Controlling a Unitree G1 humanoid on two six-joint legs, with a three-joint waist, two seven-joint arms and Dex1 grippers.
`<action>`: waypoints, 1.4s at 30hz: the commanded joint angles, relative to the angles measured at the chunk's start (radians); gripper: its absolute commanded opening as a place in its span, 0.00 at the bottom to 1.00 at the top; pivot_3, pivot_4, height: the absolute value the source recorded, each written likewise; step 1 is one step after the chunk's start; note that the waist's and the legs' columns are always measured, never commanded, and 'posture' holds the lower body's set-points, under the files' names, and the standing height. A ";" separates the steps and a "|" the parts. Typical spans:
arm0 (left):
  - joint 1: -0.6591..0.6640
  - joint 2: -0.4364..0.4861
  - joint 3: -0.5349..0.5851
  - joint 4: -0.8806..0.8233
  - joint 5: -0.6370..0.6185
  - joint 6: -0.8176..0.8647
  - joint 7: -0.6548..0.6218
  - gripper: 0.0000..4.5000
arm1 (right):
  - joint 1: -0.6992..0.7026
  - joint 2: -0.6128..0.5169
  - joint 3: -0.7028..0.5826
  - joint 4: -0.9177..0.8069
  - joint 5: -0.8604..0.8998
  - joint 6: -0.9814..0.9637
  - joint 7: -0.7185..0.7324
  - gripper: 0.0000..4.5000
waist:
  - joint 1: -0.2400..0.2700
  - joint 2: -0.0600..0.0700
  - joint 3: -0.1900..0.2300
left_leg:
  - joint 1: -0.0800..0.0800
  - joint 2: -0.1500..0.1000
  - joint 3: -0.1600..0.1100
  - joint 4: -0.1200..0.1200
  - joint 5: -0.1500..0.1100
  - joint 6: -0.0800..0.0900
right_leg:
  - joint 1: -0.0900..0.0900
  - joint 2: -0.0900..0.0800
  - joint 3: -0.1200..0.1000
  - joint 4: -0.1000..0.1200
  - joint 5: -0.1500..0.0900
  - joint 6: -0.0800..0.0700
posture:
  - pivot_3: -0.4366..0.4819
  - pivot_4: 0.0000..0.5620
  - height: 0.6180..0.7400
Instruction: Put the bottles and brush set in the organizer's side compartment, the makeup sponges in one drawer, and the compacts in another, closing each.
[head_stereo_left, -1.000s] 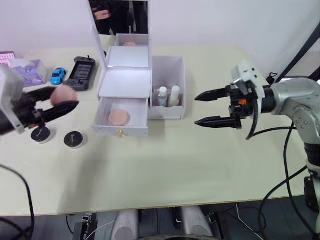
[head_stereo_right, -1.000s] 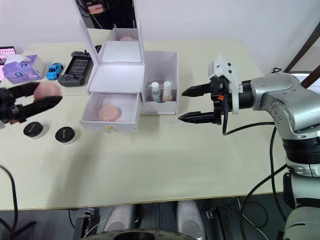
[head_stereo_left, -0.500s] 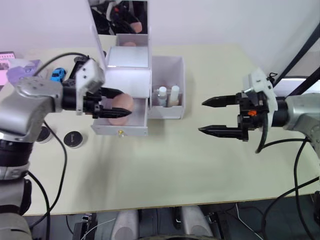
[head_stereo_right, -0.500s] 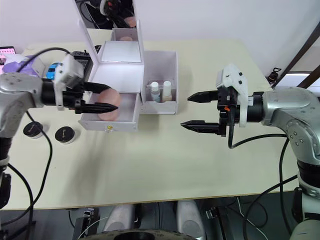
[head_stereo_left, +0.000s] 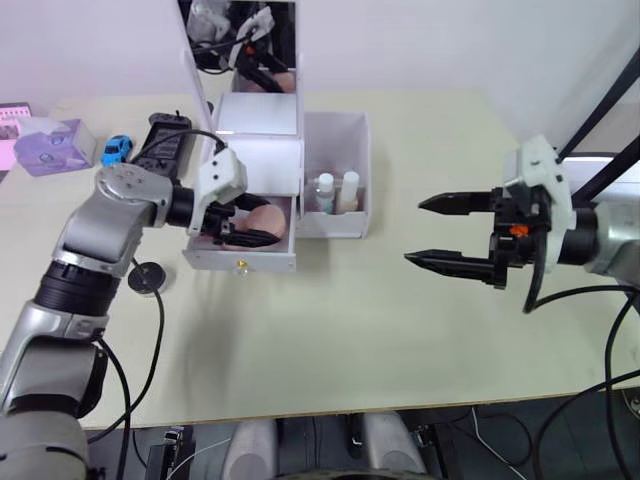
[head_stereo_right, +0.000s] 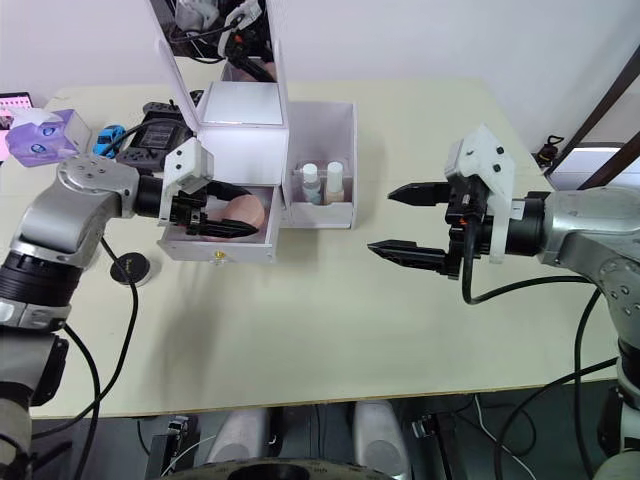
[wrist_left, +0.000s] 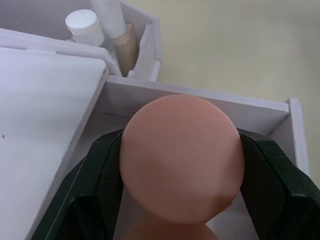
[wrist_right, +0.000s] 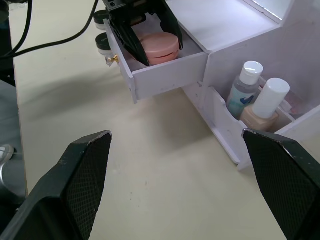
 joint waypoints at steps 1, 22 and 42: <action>-0.025 -0.009 0.003 0.002 0.023 -0.029 -0.016 0.59 | -0.013 -0.049 -0.055 -0.021 0.035 0.008 -0.009 1.00 | 0.000 0.000 0.000 | 0.000 0.000 0.000 0.000 0.000 0.000 | 0.000 0.000 0.000 0.000 0.000 0.000 | 0.48 0.27 1.00; -0.032 0.067 0.150 -0.087 -0.087 0.122 -0.070 0.99 | -0.025 -0.056 -0.016 -0.006 0.064 -0.045 -0.036 1.00 | -0.005 0.000 0.000 | 0.000 0.000 0.000 0.000 0.000 0.000 | 0.000 0.000 0.000 0.000 0.000 0.001 | 0.48 0.27 1.00; 0.834 0.117 0.878 -0.658 -0.508 0.472 0.117 0.44 | -0.337 0.035 0.263 0.244 -0.062 -0.140 0.086 1.00 | -0.006 0.001 0.000 | 0.004 0.001 0.002 0.000 0.000 0.000 | 0.001 -0.001 0.001 0.000 0.001 -0.001 | 0.48 0.27 1.00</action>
